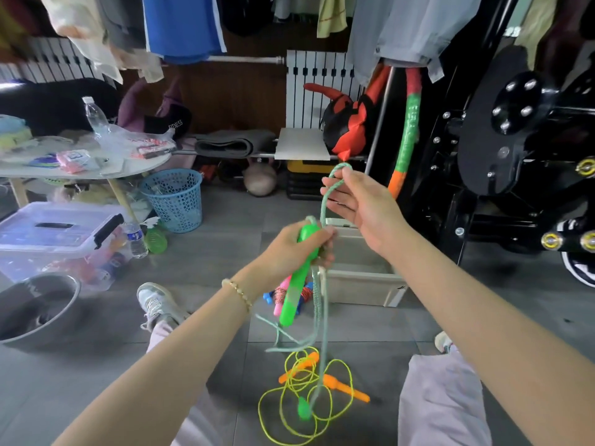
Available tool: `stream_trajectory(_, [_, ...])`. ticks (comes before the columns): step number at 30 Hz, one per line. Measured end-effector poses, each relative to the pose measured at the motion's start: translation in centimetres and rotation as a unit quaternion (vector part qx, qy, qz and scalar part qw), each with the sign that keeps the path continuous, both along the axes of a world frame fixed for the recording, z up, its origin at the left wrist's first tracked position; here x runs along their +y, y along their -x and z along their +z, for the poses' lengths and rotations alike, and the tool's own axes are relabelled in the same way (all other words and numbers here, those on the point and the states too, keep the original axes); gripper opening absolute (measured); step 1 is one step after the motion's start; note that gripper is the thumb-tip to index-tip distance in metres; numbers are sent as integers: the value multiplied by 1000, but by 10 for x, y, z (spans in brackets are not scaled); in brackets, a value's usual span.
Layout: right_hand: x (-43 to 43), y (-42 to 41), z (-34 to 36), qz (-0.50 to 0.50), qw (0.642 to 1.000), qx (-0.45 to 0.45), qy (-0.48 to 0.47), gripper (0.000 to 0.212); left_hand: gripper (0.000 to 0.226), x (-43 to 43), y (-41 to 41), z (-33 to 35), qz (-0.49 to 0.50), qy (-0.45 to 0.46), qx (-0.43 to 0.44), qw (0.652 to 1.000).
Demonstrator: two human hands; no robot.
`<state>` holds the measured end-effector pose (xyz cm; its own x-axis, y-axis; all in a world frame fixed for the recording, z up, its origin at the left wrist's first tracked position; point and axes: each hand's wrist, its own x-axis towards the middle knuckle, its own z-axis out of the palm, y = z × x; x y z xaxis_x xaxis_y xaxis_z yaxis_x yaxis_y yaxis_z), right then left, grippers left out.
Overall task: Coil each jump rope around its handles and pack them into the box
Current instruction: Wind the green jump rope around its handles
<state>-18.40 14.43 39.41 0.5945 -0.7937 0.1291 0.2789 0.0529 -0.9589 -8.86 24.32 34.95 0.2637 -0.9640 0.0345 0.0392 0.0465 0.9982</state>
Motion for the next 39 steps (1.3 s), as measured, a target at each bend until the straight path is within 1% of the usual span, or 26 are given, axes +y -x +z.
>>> stream_trajectory(3, [6, 3, -22, 73, 995, 28, -53, 39, 19, -12, -11, 22, 81, 60, 41, 994])
stream_trajectory(4, [10, 6, -31, 104, 991, 41, -71, 42, 18, -15, -17, 30, 97, 77, 47, 991])
stream_trajectory(5, [13, 10, -41, 132, 987, 62, -70, 42, 17, -18, -24, 37, 111, 91, 50, 988])
stream_trajectory(6, [18, 16, -52, 159, 982, 93, -46, 39, 17, -20, -31, 44, 122, 102, 56, 986])
stream_trajectory(8, [29, 24, -72, 207, 962, 176, 32, 33, 17, -22, -43, 53, 141, 115, 73, 981])
stream_trajectory(9, [32, 25, -81, 210, 953, 211, 64, 34, 18, -22, -47, 55, 143, 117, 79, 980])
stream_trajectory(10, [33, 24, -87, 195, 951, 224, 83, 37, 18, -22, -50, 57, 137, 113, 80, 981])
stream_trajectory(12, [34, 16, -83, 135, 965, 201, 101, 41, 19, -18, -51, 57, 98, 84, 60, 990])
stream_trajectory(14, [30, 6, -70, 84, 980, 152, 92, 35, 20, -12, -48, 55, 41, 37, 11, 998])
stream_trajectory(15, [27, 2, -62, 78, 986, 124, 76, 32, 20, -9, -47, 53, 21, 15, -19, 999])
stream_trajectory(17, [22, -7, -52, 92, 991, 85, 46, 38, 21, -3, -47, 47, 7, -19, -73, 997])
stream_trajectory(19, [25, -13, -47, 122, 989, 82, 34, 45, 22, -1, -48, 41, -3, -29, -81, 996])
stream_trajectory(21, [31, -17, -51, 152, 980, 119, 49, 40, 21, -3, -51, 40, 16, -10, -40, 999])
stream_trajectory(22, [34, -17, -56, 169, 972, 151, 69, 36, 20, -4, -54, 41, 48, 6, -4, 999])
stream_trajectory(24, [38, -12, -73, 214, 943, 218, 136, 24, 16, -5, -63, 47, 122, 43, 73, 989])
stream_trajectory(25, [39, -8, -83, 237, 930, 236, 154, 21, 16, -5, -68, 49, 147, 56, 95, 983])
stream_trajectory(26, [39, -4, -90, 247, 928, 239, 146, 20, 18, -5, -72, 48, 162, 59, 101, 980])
stream_trajectory(27, [40, -1, -92, 241, 937, 224, 119, 21, 23, -4, -75, 45, 163, 49, 98, 980])
stream_trajectory(29, [39, 1, -81, 178, 969, 160, 66, 20, 33, -1, -72, 31, 142, -2, 67, 988])
stream_trajectory(31, [32, -1, -65, 95, 990, 95, 39, 18, 39, 5, -61, 12, 98, -61, 32, 993])
stream_trajectory(33, [22, -3, -51, 55, 997, 48, 30, 17, 40, 12, -47, -6, 33, -94, 24, 995])
stream_trajectory(36, [15, -8, -39, 36, 999, 28, 16, 17, 29, 24, -17, -21, -71, -124, 33, 989])
stream_trajectory(38, [13, -12, -39, 21, 999, 26, 0, 18, 17, 26, 1, -22, -108, -116, 33, 987])
stream_trajectory(39, [13, -12, -40, 17, 999, 29, -9, 19, 16, 24, 7, -20, -111, -101, 25, 988])
